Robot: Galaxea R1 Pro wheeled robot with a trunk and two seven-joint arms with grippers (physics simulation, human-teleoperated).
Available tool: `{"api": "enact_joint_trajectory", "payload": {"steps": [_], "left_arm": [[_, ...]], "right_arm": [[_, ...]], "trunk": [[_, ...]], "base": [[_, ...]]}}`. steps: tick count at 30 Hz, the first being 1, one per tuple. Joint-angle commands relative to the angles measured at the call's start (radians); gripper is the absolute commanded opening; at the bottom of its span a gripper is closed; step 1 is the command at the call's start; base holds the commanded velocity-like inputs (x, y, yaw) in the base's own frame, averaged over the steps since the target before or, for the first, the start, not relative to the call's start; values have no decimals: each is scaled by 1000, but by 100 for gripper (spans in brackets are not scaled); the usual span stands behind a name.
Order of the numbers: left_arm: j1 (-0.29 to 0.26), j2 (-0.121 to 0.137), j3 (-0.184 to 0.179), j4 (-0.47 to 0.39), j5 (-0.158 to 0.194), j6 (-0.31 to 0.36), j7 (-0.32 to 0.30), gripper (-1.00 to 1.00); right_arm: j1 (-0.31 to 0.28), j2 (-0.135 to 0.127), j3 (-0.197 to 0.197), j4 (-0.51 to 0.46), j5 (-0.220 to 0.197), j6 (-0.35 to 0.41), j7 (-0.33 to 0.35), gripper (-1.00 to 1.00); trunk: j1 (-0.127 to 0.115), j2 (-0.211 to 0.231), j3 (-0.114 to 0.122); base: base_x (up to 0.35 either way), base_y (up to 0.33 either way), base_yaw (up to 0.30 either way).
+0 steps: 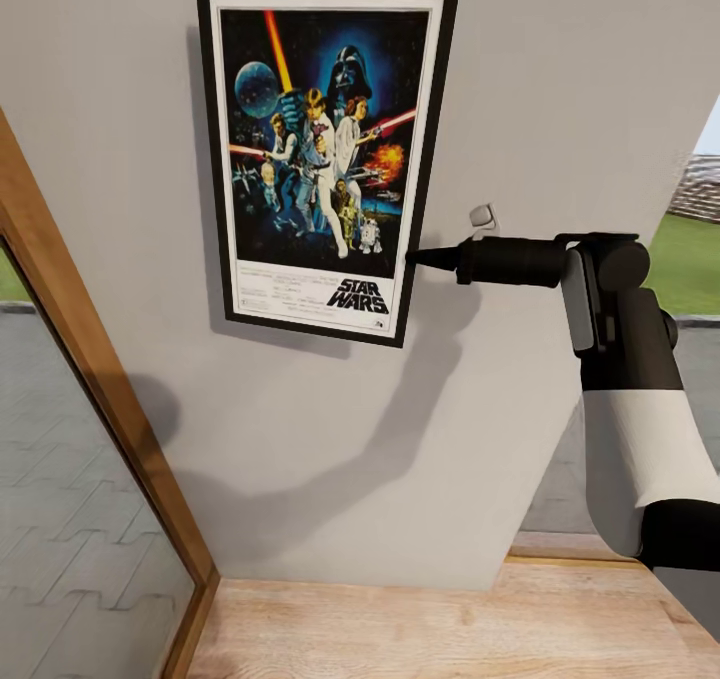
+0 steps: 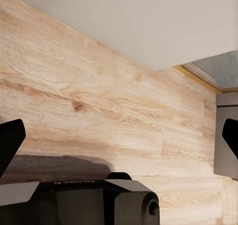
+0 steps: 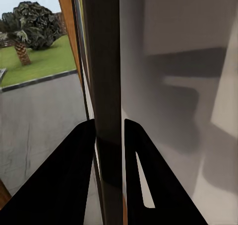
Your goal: Pick up the poster from the kitchen countertop and hang it on one of the wall nails in the kitchen.
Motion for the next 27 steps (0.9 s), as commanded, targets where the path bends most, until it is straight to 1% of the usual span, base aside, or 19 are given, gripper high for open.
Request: {"api": "enact_joint_trajectory", "payload": {"steps": [1,8,15,27], "left_arm": [[-1,0,0,1,1,-5,-3,100],[-1,0,0,1,1,-5,-2,100],[-1,0,0,1,1,-5,-2,100],[-1,0,0,1,1,-5,-3,100]], "right_arm": [[-1,0,0,0,-8,10,0,-100],[-1,0,0,0,-9,10,0,-100],[-1,0,0,-1,-9,10,0,-100],[-1,0,0,-4,-9,10,0,-100]], "trunk": [[1,-2,-2],[1,-2,-2],[1,-2,-2],[1,-2,-2]], "base": [[0,0,0],[0,0,0],[72,0,0],[4,0,0]]}}
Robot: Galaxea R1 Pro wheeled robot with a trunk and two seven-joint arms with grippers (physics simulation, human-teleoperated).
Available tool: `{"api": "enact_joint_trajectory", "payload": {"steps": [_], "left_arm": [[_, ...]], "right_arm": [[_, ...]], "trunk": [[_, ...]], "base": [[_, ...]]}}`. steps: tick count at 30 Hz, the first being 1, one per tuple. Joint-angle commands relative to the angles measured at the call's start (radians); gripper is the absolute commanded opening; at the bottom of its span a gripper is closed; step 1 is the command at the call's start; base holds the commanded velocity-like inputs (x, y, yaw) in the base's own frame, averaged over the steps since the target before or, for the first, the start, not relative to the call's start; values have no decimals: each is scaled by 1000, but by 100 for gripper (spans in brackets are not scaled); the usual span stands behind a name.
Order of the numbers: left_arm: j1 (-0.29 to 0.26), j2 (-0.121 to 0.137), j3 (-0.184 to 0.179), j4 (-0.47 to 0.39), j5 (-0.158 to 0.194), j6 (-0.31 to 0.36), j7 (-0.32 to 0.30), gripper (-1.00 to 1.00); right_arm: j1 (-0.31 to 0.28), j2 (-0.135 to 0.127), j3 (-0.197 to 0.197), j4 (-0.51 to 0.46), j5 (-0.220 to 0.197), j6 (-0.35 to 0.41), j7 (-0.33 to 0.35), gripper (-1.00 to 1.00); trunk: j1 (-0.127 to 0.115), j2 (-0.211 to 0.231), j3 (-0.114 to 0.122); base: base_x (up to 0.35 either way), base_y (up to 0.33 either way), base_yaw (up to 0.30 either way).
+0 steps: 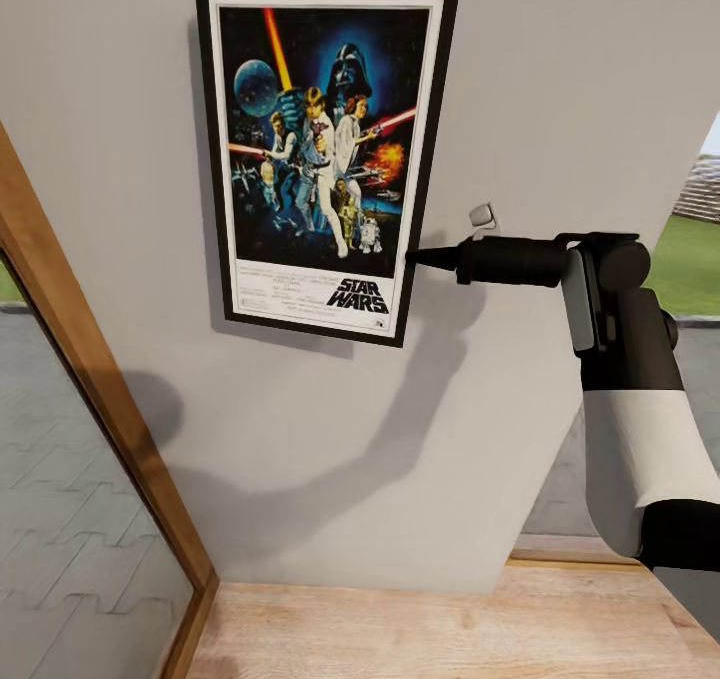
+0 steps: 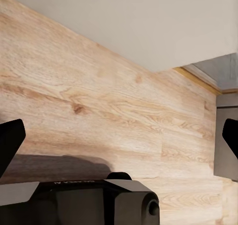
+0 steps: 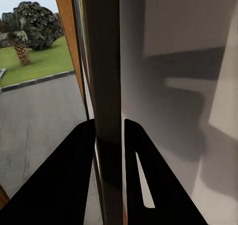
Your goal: Pick up the poster from the kitchen countertop and hang it on one of the wall nails in the kitchen.
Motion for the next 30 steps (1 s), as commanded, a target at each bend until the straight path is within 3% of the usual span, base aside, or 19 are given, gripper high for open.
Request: {"api": "enact_joint_trajectory", "payload": {"steps": [1,30], "left_arm": [[-1,0,0,1,1,-5,-3,100],[-1,-1,0,1,1,-5,-3,100]], "right_arm": [[-1,0,0,0,-8,10,0,-100],[13,0,-1,-1,-14,10,1,-100]], "trunk": [[1,-2,-2],[1,-2,-2]], "base": [[0,0,0],[54,0,0]]}}
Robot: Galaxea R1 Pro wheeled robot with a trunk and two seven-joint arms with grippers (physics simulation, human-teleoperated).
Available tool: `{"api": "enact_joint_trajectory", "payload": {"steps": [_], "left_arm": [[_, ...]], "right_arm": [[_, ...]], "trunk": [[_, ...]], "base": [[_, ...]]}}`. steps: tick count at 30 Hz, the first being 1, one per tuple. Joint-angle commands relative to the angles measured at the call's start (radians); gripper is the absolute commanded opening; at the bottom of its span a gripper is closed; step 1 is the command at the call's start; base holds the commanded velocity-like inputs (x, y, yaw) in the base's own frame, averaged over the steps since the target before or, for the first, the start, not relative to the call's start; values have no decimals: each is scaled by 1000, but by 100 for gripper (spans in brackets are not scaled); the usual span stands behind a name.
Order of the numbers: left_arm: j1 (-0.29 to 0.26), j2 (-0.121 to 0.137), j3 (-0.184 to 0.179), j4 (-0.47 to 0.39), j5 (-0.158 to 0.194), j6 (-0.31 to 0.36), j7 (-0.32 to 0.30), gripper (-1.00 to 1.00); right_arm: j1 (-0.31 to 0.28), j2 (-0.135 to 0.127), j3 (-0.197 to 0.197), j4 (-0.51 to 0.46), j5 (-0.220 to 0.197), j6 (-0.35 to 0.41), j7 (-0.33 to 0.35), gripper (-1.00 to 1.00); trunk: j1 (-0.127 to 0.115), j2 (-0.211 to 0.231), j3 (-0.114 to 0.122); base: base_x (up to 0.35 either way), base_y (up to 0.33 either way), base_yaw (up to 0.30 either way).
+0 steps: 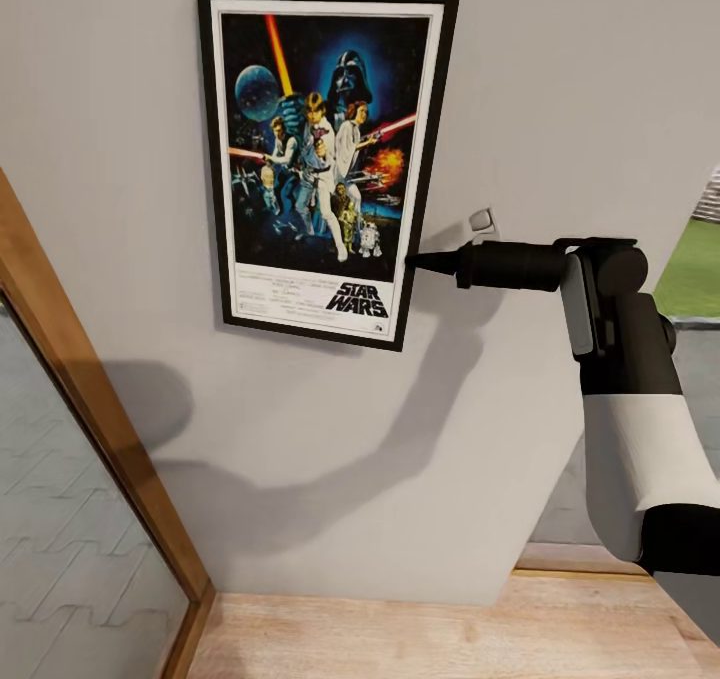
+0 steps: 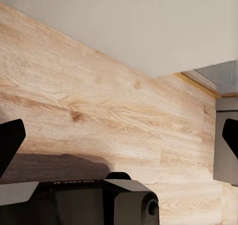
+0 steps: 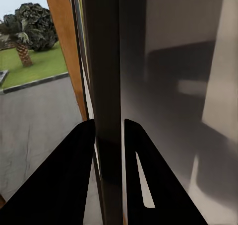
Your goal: Pick up the poster from the kitchen countertop and hang it on one of the wall nails in the kitchen.
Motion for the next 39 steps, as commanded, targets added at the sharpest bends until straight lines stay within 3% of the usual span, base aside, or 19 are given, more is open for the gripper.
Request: {"api": "enact_joint_trajectory", "payload": {"steps": [1,39], "left_arm": [[-1,0,0,1,1,-5,-3,100],[-1,1,0,1,1,-6,-3,100]], "right_arm": [[-1,0,0,0,-6,8,-1,-100],[-3,0,-1,-1,-6,8,-2,-100]], "trunk": [[1,-2,-2],[1,-2,-2]], "base": [[0,0,0],[0,0,0]]}}
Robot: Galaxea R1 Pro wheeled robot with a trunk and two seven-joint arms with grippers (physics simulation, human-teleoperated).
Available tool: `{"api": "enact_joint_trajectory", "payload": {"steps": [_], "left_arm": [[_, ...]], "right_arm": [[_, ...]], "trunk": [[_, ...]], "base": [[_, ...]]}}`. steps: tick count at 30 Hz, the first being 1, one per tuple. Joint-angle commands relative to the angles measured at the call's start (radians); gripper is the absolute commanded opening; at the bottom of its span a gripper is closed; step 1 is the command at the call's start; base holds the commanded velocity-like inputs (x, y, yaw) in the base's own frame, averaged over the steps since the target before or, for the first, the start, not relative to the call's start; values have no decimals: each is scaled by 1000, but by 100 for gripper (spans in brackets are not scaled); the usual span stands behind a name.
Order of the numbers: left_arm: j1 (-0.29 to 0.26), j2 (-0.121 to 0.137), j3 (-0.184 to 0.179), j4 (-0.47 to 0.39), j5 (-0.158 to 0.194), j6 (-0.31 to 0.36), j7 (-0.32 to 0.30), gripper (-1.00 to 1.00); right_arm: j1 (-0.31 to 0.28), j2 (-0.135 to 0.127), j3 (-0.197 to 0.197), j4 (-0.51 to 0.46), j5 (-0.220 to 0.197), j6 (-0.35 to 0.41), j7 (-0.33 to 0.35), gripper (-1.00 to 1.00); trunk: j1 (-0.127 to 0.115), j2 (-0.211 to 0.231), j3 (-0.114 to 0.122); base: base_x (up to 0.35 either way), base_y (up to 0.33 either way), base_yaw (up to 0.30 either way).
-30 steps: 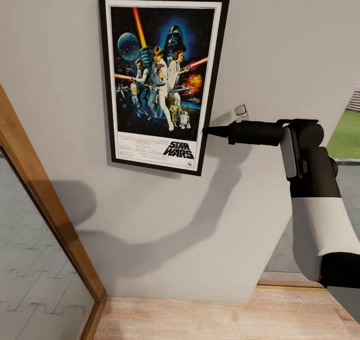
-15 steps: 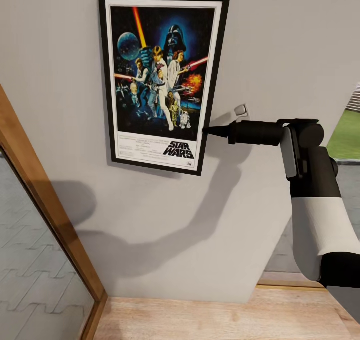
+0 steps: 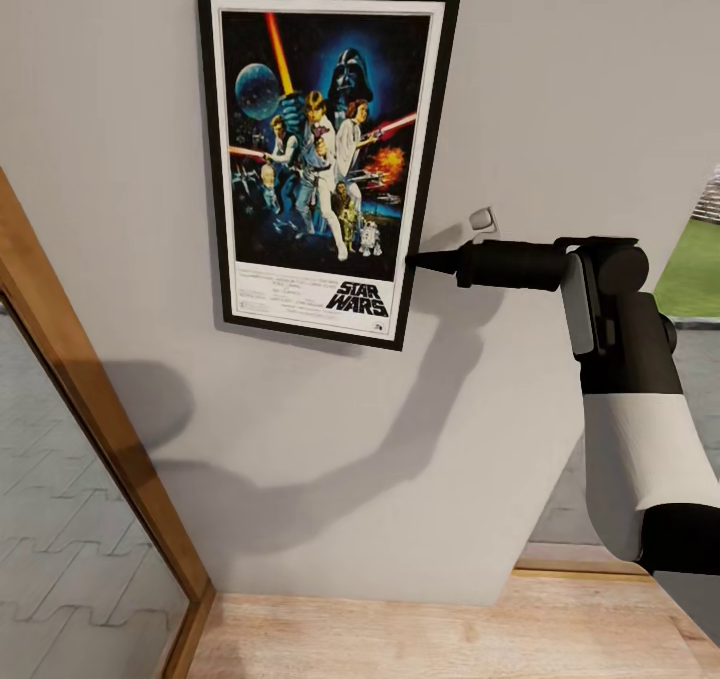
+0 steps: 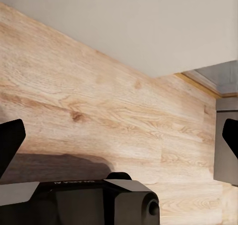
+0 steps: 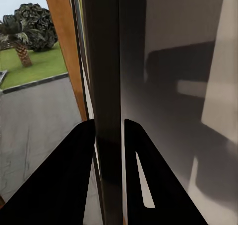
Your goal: Pick up the poster from the kitchen countertop and hang it on one of the wall nails in the kitchen.
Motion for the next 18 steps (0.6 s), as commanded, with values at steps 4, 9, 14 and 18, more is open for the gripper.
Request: {"api": "enact_joint_trajectory", "payload": {"steps": [4,9,14,18], "left_arm": [[-1,0,0,1,1,-5,-3,100],[-1,0,0,1,1,-4,-3,100],[-1,0,0,1,1,-4,-3,100],[-1,0,0,1,1,-4,-2,100]], "right_arm": [[-1,0,0,0,-6,8,-1,-100],[-1,0,0,0,-6,8,-1,-100],[-1,0,0,0,-6,8,-1,-100],[-1,0,0,0,-6,8,-1,100]], "trunk": [[1,-2,-2],[1,-2,-2],[1,-2,-2],[1,-2,-2]], "base": [[0,0,0],[99,0,0],[130,0,0],[26,0,0]]}}
